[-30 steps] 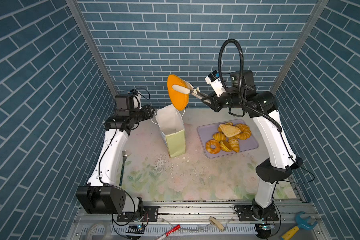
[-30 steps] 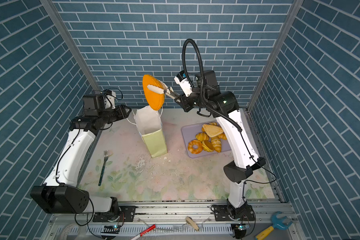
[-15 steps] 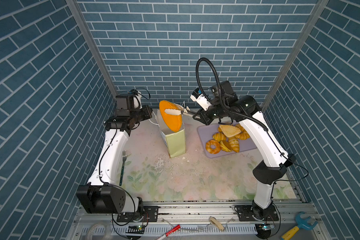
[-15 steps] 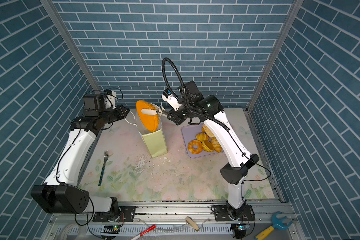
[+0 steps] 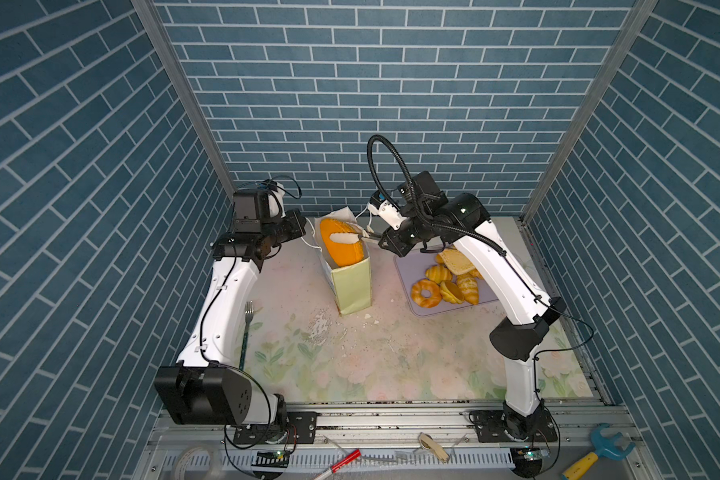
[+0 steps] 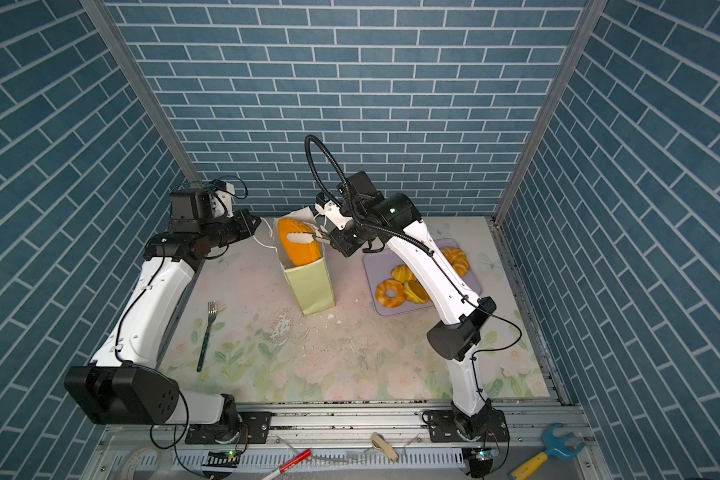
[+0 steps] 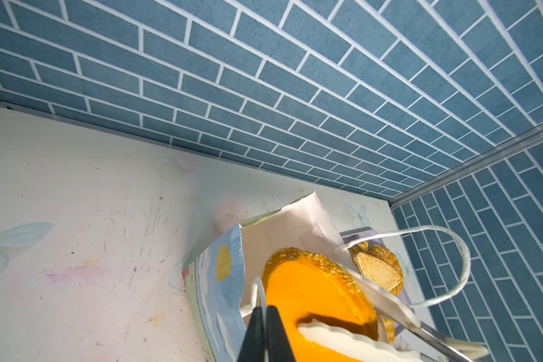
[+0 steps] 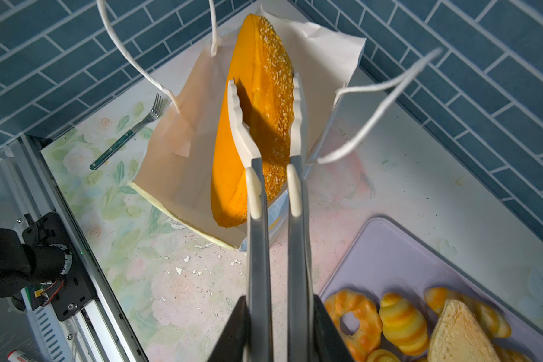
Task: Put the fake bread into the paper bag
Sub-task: 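Lift the orange bun half with the tongs and carry it over the paper bag, then open the tongs with the right gripper to drop the bun into the bag, then move the open tongs back over the tray with the right gripper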
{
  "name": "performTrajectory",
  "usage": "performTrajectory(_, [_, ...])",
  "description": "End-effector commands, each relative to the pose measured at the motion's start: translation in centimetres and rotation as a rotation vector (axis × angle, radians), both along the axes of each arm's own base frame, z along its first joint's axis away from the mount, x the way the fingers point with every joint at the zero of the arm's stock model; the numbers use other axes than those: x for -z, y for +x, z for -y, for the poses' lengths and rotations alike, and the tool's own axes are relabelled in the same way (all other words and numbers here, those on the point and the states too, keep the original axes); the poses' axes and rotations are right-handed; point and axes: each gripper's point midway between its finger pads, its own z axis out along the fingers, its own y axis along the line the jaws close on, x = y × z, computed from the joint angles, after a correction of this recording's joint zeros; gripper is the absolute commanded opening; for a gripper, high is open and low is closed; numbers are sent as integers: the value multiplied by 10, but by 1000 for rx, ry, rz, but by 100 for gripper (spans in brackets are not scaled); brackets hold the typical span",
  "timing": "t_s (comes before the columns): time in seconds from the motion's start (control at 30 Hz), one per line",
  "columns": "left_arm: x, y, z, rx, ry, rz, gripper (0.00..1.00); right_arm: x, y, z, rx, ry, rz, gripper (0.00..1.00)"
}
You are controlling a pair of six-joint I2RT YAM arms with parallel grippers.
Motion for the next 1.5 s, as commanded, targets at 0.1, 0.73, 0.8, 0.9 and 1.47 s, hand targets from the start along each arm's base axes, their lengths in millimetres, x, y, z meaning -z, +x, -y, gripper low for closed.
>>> performTrajectory(0.1, [-1, 5, 3, 16, -8, 11, 3, -32, 5, 0, -10, 37, 119, 35])
performTrajectory(0.73, [-5, 15, 4, 15, -12, 27, 3, -120, 22, 31, 103, 222, 343, 44])
performTrajectory(0.8, [-3, 16, 5, 16, -14, 23, 3, -127, 24, 38, 122, 241, 358, 44])
performTrajectory(0.9, [-3, 17, 5, 17, -13, 25, 3, -132, 31, 52, 173, 243, 377, 44])
performTrajectory(1.47, [-9, 28, 5, 31, 21, 39, 3, 18, 71, 245, 840, 4, -14, 44])
